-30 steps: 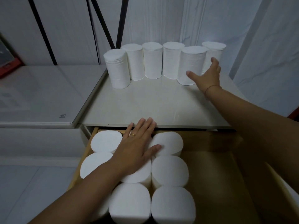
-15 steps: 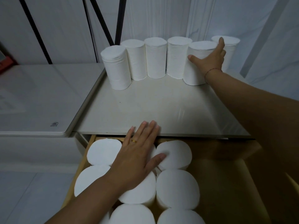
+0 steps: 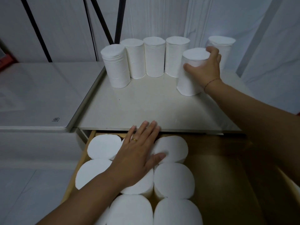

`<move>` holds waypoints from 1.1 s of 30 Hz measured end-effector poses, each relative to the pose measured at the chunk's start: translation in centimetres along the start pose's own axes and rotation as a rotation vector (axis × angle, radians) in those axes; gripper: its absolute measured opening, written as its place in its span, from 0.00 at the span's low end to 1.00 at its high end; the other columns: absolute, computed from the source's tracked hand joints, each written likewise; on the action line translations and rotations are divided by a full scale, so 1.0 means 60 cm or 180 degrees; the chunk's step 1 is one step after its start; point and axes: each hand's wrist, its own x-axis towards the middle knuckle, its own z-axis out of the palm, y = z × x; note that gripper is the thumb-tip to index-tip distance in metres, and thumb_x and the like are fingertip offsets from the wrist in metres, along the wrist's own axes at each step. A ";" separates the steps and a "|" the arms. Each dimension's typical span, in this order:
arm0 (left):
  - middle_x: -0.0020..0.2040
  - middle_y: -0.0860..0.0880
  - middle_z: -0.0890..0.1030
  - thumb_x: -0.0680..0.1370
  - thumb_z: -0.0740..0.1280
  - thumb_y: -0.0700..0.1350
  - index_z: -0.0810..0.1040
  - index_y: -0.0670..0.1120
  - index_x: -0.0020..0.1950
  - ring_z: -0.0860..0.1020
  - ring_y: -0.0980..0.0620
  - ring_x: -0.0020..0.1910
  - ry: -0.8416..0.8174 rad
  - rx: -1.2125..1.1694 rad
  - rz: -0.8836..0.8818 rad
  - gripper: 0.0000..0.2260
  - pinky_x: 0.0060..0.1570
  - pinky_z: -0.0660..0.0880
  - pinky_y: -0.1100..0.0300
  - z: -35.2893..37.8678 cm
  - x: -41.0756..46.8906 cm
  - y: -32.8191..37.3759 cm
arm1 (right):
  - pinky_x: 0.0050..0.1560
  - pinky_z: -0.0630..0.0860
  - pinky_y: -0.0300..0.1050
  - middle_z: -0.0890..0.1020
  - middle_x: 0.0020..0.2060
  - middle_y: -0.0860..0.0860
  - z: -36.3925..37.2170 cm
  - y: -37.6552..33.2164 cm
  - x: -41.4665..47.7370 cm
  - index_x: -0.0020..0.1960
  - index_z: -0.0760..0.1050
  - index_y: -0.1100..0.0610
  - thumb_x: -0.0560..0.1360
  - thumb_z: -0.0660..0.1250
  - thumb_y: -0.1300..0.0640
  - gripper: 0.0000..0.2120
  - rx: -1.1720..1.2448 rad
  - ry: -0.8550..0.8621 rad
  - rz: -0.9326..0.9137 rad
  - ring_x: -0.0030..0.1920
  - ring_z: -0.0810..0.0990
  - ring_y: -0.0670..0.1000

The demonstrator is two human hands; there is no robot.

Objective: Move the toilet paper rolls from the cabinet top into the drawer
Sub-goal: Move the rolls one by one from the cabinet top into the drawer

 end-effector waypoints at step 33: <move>0.78 0.55 0.41 0.74 0.39 0.68 0.42 0.53 0.78 0.37 0.58 0.76 -0.0530 0.0237 0.0047 0.35 0.72 0.34 0.56 0.057 -0.043 0.040 | 0.41 0.67 0.30 0.67 0.57 0.50 -0.203 0.035 -0.380 0.60 0.63 0.52 0.63 0.78 0.52 0.32 -0.0421 -0.0600 0.0005 0.56 0.66 0.48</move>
